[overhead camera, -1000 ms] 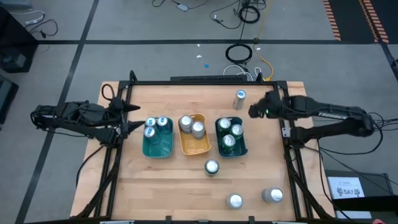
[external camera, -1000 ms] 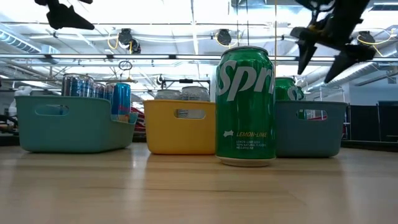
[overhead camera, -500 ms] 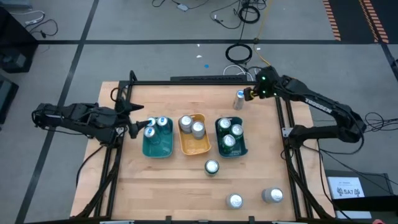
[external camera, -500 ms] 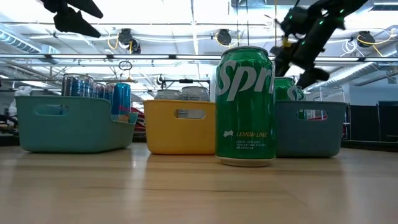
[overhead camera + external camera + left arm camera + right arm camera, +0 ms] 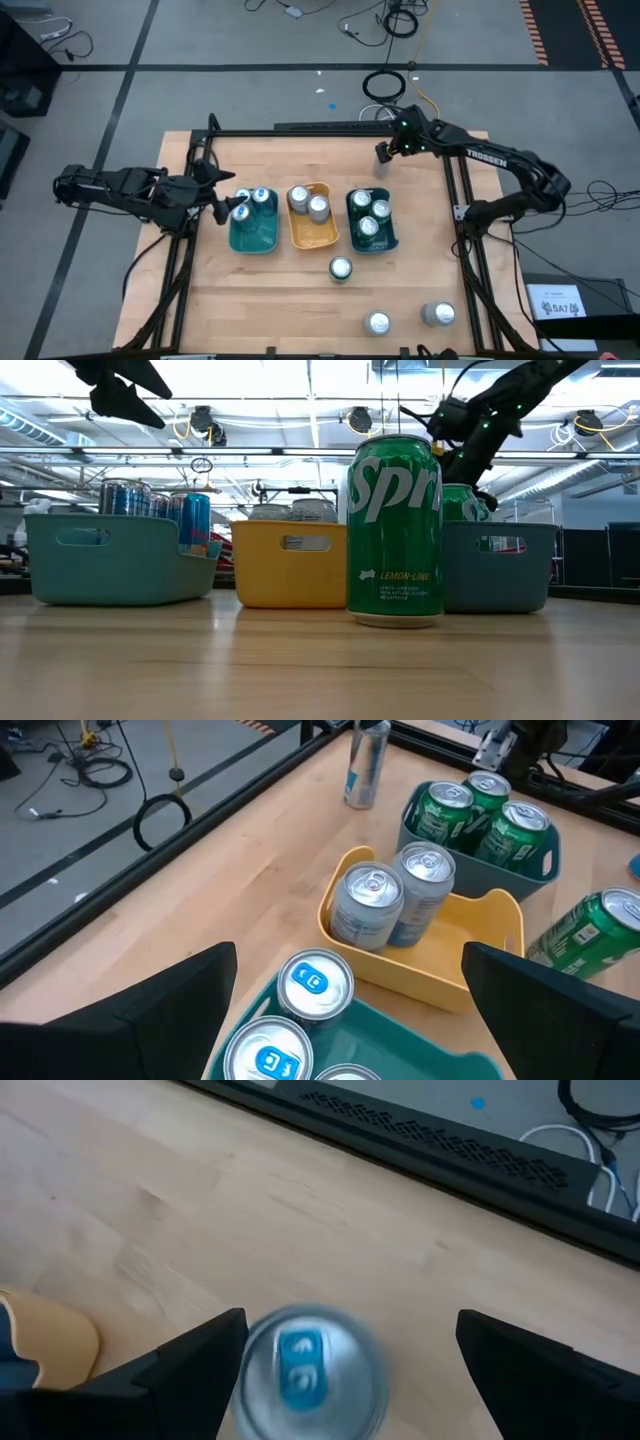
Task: Sort soda cans
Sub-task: Put the blue soda can into the green bin
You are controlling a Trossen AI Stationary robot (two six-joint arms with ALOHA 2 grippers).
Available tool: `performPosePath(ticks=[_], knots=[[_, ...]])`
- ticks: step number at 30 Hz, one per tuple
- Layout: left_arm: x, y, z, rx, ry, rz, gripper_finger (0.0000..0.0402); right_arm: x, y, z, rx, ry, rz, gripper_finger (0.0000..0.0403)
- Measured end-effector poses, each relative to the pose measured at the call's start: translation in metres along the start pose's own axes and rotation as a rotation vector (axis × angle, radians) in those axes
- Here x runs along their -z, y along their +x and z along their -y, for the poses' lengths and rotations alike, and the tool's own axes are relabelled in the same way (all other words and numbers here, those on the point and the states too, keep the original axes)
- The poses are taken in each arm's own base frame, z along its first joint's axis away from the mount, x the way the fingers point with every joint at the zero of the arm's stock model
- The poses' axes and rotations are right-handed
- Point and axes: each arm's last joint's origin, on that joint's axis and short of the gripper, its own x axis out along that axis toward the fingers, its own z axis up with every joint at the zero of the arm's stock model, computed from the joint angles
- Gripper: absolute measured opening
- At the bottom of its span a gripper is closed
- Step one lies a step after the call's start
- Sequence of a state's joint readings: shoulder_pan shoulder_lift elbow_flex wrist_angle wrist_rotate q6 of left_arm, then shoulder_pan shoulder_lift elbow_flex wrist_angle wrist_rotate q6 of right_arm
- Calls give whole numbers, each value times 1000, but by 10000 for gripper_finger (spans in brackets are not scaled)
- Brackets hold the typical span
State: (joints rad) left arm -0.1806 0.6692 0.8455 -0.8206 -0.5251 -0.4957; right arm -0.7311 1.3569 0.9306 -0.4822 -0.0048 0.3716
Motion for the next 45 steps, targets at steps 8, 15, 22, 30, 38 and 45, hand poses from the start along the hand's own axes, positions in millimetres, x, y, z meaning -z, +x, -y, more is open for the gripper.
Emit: performPosePath(ticks=[8, 15, 22, 30, 38, 45], knots=[[0, 0, 0, -6, 3, 3, 396, 0, 1, -1, -1, -5, 1, 352], [0, 0, 0, -6, 3, 3, 396, 1, -15, -3, -17, 7, 38, 352], [0, 0, 0, -6, 3, 3, 396, 9, -10, -15, -38, -68, -13, 352], [0, 0, 0, -6, 3, 3, 396, 13, -2, -19, 26, -120, -27, 352], [0, 0, 0, -6, 3, 3, 396, 19, 15, -18, 77, -130, -103, 347], [0, 0, 0, -6, 2, 3, 396, 22, 17, -17, 106, -126, -129, 265]])
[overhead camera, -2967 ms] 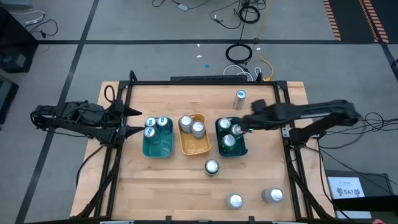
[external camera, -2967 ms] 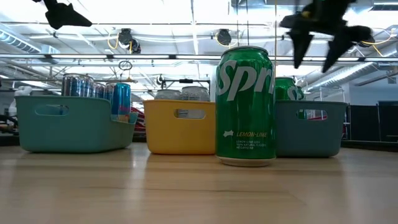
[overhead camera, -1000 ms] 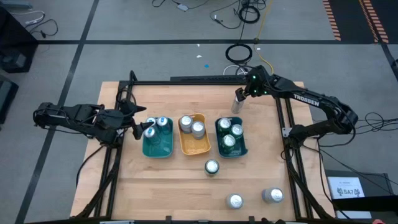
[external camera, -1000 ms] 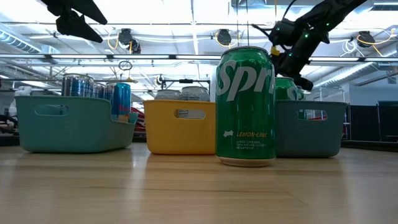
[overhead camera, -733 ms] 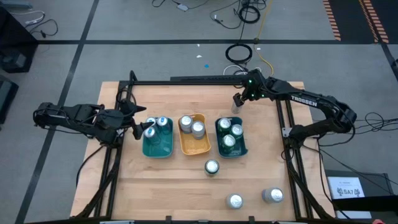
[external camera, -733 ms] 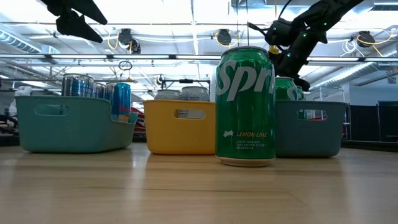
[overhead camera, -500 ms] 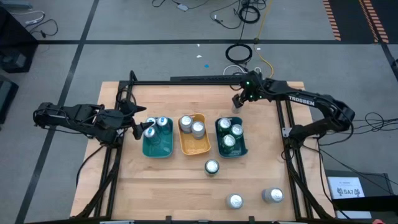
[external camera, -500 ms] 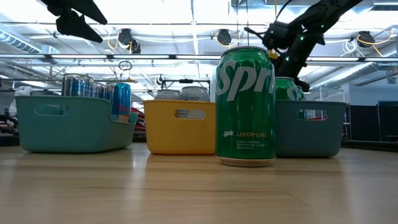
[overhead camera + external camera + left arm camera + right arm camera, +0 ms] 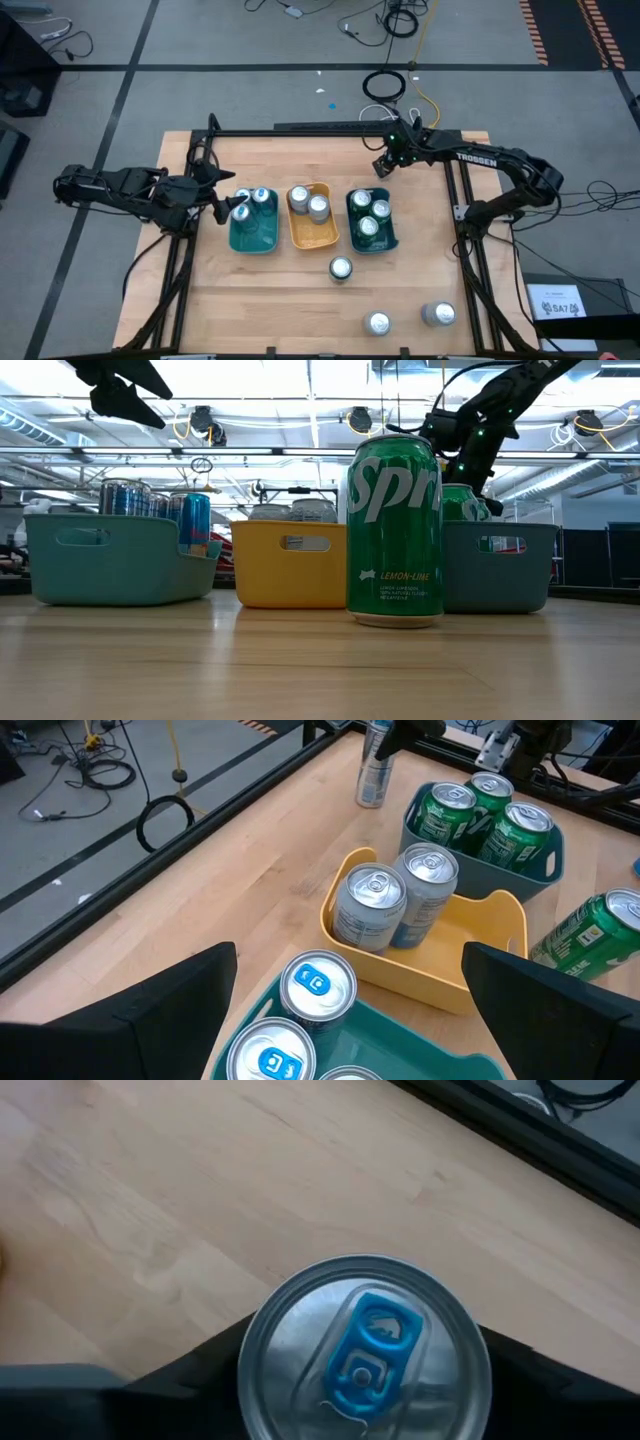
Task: Sort soda cans
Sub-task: Put the blue soda can into the green bin
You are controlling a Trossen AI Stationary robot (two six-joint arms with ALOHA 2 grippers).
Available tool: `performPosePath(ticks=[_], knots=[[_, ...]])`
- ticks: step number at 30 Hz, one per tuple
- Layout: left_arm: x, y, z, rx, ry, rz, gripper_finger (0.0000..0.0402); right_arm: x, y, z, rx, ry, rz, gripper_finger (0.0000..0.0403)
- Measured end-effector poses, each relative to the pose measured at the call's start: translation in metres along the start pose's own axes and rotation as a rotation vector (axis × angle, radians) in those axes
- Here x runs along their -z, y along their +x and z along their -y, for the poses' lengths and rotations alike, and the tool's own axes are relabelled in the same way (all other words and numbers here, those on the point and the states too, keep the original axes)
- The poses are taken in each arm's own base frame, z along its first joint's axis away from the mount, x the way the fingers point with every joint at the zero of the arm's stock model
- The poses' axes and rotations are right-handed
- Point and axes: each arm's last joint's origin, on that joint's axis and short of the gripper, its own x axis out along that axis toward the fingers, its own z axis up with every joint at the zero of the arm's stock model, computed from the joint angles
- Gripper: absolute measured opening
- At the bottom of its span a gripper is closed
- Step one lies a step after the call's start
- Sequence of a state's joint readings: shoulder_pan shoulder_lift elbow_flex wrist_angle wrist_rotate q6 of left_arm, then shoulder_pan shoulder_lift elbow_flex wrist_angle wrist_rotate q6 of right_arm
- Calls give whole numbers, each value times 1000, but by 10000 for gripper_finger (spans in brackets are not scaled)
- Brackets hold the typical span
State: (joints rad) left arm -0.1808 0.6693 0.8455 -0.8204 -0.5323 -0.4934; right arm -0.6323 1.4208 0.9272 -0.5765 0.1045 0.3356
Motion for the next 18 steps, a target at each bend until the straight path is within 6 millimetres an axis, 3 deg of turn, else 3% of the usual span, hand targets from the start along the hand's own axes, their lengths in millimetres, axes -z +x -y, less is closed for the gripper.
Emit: performPosePath(ticks=[3, 8, 13, 18], knots=[[0, 0, 0, 0, 0, 0, 396, 1, -2, 0, 2, 37, -4, 219], [0, 0, 0, 0, 0, 0, 396, 2, -24, -5, -25, 57, 19, 215], [0, 0, 0, 0, 1, 1, 396, -11, -74, -19, -107, 40, 148, 215], [0, 0, 0, 0, 1, 0, 396, -26, -139, -48, -296, -9, 382, 218]])
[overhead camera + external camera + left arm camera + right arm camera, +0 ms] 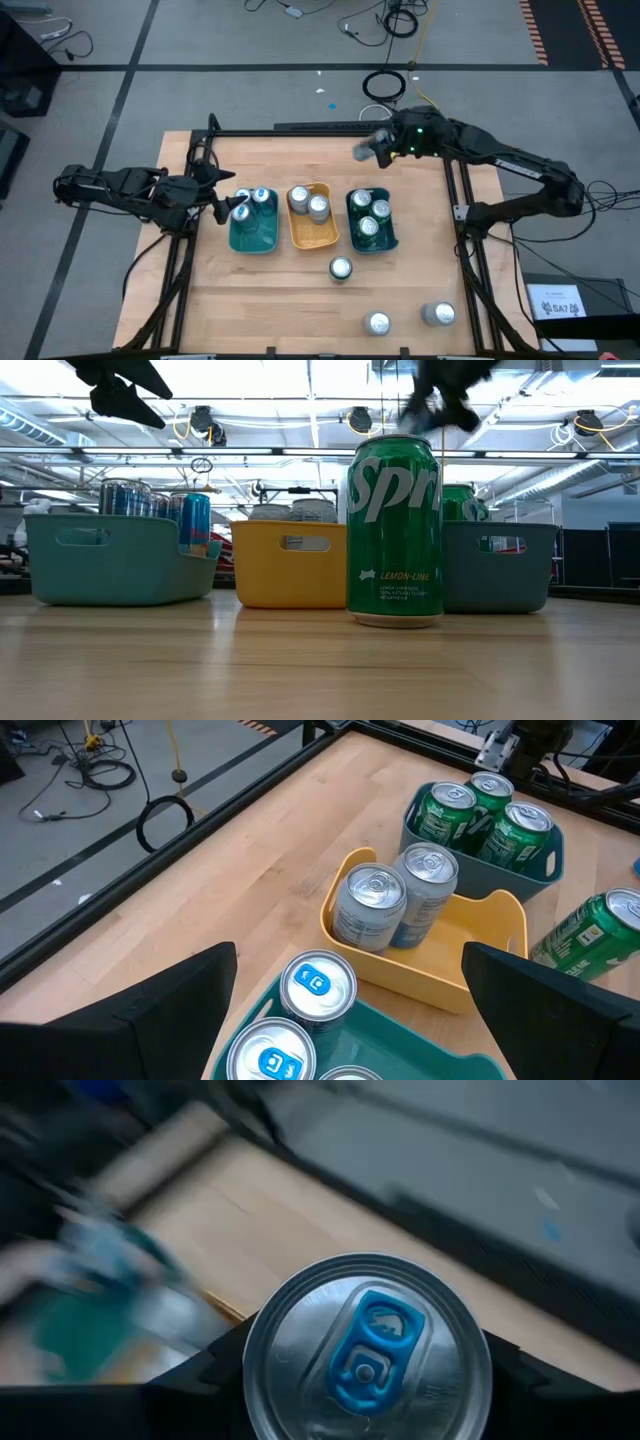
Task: Sort soda cans
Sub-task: Put the blue soda can into the green bin
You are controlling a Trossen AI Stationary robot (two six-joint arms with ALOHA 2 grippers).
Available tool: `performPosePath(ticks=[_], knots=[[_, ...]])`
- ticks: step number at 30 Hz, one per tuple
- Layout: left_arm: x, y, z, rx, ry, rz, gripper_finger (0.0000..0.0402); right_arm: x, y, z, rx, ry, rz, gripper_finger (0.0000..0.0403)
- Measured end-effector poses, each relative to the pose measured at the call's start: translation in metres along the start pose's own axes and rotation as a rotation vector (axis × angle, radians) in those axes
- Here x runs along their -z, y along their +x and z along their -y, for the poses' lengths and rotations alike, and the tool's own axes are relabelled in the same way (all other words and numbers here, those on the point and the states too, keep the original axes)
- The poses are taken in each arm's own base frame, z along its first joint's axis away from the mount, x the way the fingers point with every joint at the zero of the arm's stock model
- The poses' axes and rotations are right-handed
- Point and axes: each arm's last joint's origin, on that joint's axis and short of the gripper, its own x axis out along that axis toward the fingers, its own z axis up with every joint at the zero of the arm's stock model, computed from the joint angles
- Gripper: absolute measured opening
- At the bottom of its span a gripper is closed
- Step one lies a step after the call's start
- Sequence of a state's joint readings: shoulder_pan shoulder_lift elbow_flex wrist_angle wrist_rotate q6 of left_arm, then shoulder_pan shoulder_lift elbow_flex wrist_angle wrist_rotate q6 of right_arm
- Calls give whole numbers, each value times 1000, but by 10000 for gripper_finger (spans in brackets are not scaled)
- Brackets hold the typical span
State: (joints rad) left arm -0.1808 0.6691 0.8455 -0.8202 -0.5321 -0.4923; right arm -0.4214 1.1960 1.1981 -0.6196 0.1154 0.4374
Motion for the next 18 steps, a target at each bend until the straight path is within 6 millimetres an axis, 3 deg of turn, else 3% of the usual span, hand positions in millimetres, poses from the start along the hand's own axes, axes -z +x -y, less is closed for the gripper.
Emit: performPosePath(ticks=[4, 7, 18], knots=[[0, 0, 0, 0, 0, 0, 396, -20, -23, -46, -182, -47, 148, 220], [0, 0, 0, 0, 1, 0, 396, -25, -20, -80, -275, -95, 152, 220], [0, 0, 0, 1, 1, 0, 396, -1, 65, -200, -361, -460, 39, 220]])
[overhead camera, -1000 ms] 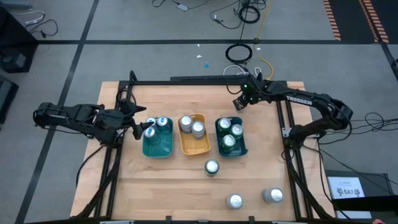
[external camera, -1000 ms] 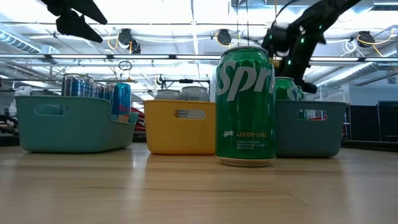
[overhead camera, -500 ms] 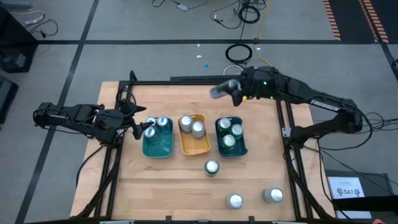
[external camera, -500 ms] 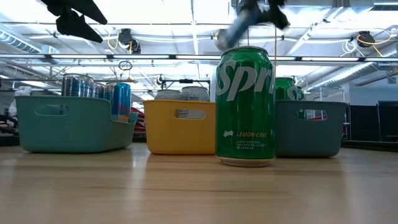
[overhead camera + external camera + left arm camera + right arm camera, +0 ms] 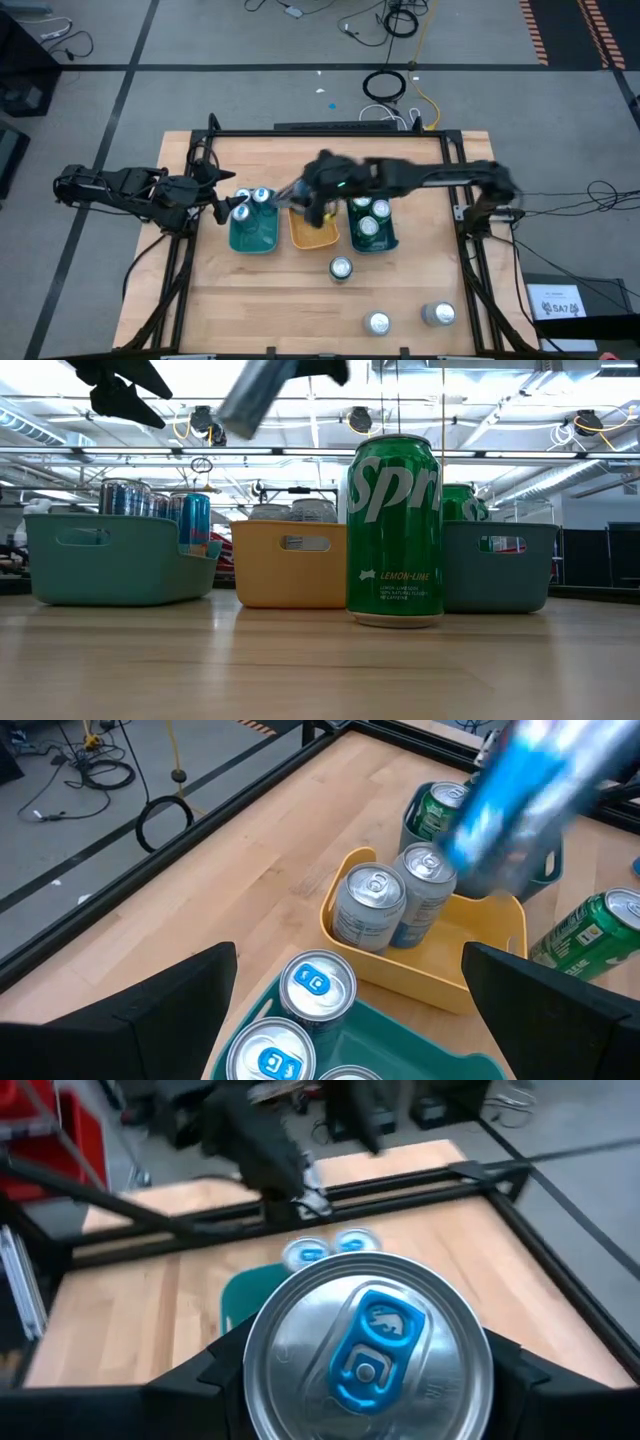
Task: Sort soda cans
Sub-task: Put the blue soda can into the green bin
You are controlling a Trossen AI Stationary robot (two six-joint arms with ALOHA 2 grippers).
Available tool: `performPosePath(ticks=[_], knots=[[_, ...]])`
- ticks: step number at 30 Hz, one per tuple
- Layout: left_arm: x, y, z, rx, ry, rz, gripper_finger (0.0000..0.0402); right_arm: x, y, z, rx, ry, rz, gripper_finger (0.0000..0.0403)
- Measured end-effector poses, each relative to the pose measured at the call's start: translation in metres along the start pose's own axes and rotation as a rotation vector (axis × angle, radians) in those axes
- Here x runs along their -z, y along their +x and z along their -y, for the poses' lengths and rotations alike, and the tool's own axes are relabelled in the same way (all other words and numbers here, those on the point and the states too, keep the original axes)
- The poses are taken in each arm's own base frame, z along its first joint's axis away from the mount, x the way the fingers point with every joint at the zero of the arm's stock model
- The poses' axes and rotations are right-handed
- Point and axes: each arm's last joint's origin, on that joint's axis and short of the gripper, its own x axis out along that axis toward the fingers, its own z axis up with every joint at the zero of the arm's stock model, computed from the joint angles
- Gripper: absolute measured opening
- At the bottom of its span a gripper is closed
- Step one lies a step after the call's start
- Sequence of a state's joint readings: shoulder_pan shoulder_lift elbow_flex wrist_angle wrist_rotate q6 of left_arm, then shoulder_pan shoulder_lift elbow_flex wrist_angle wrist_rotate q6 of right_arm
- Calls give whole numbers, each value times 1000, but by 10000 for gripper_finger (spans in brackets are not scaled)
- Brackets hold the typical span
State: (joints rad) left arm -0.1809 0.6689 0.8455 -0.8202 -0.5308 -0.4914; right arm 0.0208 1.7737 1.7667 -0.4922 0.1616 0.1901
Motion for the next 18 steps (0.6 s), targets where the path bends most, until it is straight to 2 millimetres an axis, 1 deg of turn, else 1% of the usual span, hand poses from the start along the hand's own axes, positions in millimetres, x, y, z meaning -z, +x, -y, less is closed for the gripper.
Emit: performPosePath(ticks=[5, 9, 13, 18], knots=[[0, 0, 0, 1, 1, -1, 396, 2, 50, -25, -24, -108, -58, 220], [0, 0, 0, 11, 0, -7, 396, 14, 90, -37, -30, -143, -106, 221], [1, 0, 1, 41, 0, -23, 396, 32, 123, -40, -20, -143, -158, 221], [1, 0, 2, 59, 1, -32, 396, 50, 148, -35, 11, -121, -183, 221]])
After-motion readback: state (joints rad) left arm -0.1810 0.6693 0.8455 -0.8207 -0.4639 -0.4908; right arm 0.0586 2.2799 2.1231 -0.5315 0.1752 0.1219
